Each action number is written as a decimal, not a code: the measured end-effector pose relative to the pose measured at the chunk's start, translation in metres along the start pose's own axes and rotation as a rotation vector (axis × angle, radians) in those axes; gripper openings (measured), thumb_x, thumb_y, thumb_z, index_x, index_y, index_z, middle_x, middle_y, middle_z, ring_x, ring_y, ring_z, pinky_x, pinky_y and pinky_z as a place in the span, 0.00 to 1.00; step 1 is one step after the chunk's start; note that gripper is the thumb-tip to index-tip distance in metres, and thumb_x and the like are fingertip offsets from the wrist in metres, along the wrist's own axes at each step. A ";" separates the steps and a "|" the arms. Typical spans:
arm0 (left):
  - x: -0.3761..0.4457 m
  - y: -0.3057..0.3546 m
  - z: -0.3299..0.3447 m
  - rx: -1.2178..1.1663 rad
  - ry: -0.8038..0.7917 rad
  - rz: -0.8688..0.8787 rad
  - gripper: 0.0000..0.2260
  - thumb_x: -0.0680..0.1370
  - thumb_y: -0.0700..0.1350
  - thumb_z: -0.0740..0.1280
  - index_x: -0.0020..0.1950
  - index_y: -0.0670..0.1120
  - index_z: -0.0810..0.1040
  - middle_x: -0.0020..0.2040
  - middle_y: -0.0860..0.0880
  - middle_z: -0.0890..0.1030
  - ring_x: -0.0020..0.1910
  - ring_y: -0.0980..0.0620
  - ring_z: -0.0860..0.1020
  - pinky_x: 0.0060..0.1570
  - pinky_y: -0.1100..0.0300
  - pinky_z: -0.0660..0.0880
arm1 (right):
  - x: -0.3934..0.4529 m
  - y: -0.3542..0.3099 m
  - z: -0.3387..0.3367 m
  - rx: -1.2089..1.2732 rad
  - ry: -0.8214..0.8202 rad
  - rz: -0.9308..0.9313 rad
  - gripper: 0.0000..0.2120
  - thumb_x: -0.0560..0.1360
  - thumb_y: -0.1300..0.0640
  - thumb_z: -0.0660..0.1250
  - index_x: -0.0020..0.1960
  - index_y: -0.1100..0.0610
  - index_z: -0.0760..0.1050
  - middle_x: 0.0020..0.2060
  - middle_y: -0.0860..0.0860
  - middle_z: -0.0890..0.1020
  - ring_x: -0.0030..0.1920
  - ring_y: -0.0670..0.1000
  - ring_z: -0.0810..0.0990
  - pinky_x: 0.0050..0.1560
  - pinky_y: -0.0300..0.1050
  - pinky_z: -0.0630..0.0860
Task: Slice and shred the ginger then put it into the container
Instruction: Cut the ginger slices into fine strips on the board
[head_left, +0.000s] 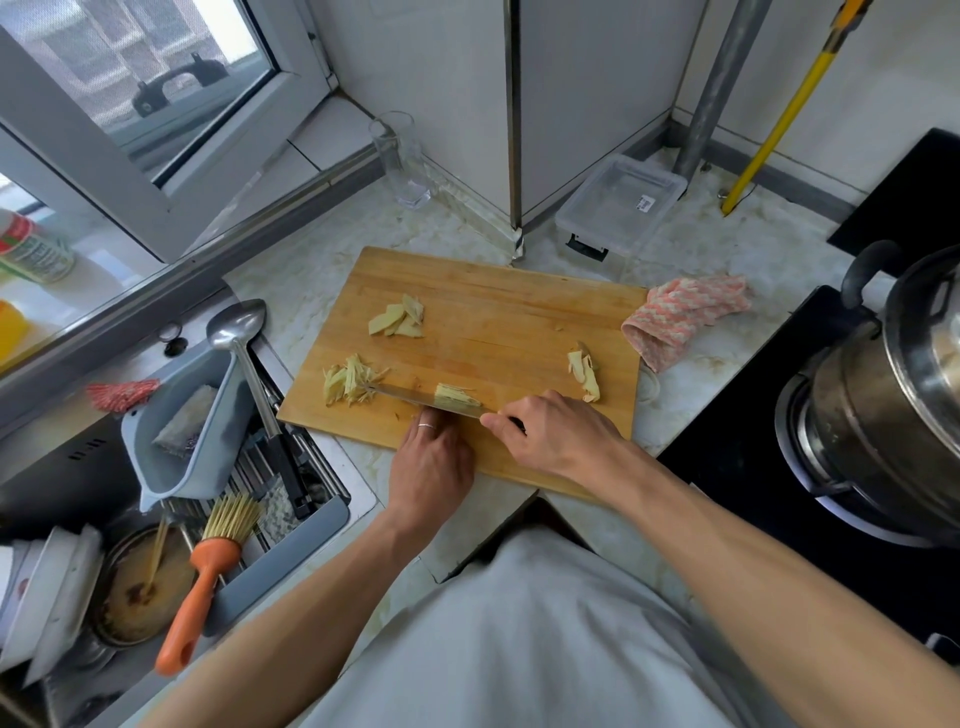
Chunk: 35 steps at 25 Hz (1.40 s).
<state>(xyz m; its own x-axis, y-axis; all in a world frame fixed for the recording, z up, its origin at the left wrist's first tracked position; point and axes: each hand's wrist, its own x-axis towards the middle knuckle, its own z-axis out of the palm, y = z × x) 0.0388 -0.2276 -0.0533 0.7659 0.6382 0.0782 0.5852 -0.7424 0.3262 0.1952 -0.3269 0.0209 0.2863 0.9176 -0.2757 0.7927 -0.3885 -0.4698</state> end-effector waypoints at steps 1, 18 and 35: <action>0.000 0.000 0.000 -0.006 -0.006 -0.007 0.20 0.75 0.46 0.54 0.55 0.39 0.81 0.56 0.39 0.78 0.54 0.39 0.77 0.54 0.49 0.78 | -0.001 0.000 -0.001 0.001 0.004 -0.004 0.26 0.83 0.37 0.52 0.35 0.53 0.68 0.30 0.51 0.75 0.31 0.56 0.75 0.33 0.48 0.70; -0.002 -0.001 0.001 -0.042 -0.016 -0.025 0.21 0.76 0.47 0.52 0.54 0.40 0.82 0.53 0.38 0.80 0.53 0.37 0.77 0.51 0.48 0.78 | -0.008 -0.004 0.001 -0.067 0.013 -0.028 0.24 0.83 0.37 0.51 0.41 0.54 0.71 0.31 0.50 0.73 0.35 0.57 0.74 0.37 0.48 0.68; -0.002 -0.002 0.003 -0.060 -0.010 -0.007 0.20 0.76 0.45 0.53 0.54 0.38 0.81 0.56 0.39 0.78 0.53 0.39 0.77 0.51 0.50 0.80 | 0.000 0.001 -0.001 0.051 -0.017 0.022 0.26 0.82 0.37 0.53 0.36 0.55 0.71 0.30 0.52 0.76 0.33 0.57 0.77 0.33 0.48 0.71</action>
<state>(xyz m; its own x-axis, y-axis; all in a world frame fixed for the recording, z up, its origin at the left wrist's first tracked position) 0.0373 -0.2280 -0.0566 0.7649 0.6407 0.0662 0.5736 -0.7243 0.3825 0.1964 -0.3273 0.0215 0.2942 0.9073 -0.3005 0.7577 -0.4131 -0.5052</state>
